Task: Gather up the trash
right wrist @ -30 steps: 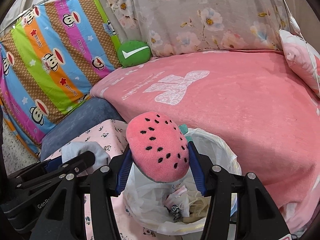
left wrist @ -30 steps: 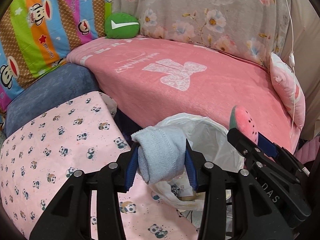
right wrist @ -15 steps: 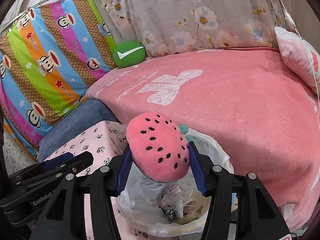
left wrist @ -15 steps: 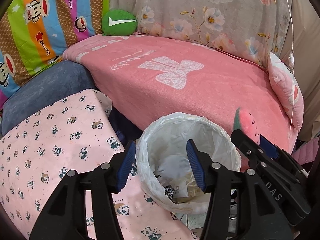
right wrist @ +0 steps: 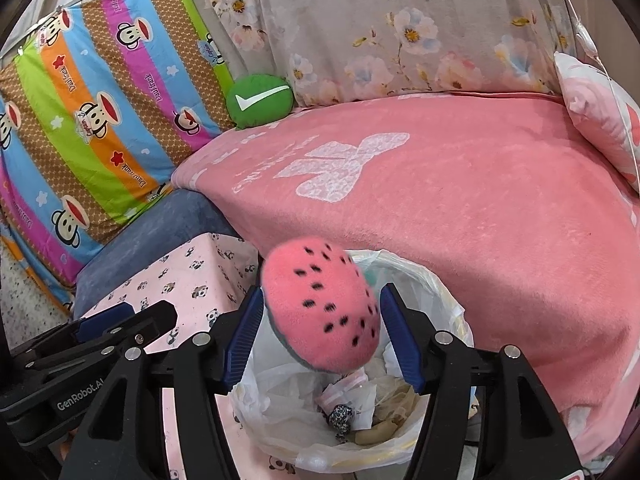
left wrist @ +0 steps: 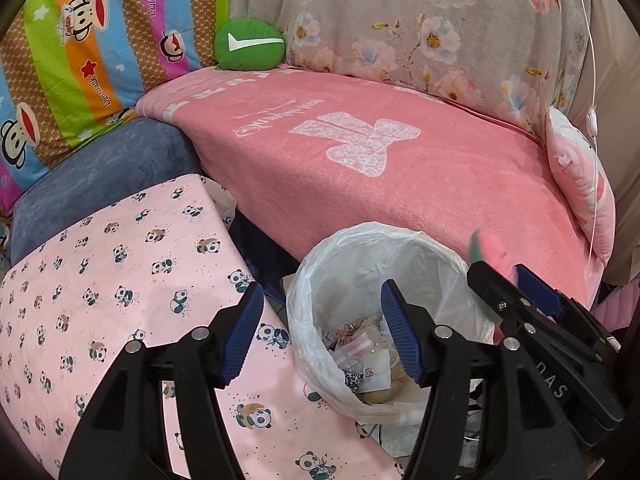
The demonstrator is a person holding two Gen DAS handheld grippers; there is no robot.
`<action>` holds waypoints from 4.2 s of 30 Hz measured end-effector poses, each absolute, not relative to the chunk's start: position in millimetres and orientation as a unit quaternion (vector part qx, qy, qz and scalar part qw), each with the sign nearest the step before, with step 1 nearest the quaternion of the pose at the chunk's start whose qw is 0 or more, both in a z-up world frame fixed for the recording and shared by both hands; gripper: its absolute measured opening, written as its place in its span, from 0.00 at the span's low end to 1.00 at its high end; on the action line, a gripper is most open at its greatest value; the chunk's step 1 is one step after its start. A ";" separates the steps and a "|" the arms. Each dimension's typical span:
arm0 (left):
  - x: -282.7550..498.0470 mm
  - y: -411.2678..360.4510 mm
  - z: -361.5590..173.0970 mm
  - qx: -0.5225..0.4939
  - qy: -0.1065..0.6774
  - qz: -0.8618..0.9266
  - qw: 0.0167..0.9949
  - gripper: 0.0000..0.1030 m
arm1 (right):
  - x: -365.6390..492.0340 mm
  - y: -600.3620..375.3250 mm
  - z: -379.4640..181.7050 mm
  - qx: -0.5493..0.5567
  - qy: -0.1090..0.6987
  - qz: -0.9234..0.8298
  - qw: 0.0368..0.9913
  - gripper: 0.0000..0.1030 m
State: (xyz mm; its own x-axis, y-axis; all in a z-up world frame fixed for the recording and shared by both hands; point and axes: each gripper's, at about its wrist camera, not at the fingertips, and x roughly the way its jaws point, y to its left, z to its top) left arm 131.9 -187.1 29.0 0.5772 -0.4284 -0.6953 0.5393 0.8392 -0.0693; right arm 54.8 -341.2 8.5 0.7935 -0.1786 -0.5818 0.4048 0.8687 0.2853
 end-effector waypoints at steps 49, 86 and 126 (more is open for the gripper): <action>84.9 -140.2 -6.3 0.108 0.387 -0.191 0.895 0.92 | -2.0 -300.8 2.2 0.096 0.359 -0.239 0.897 0.93; 73.4 -144.0 -9.1 0.107 0.404 -0.164 0.893 0.92 | -18.7 -291.2 2.7 0.035 0.391 -0.245 0.886 0.93; 61.4 -146.6 -12.3 0.116 0.400 -0.165 0.894 0.92 | -25.6 -288.8 -7.7 0.041 0.402 -0.238 0.883 0.93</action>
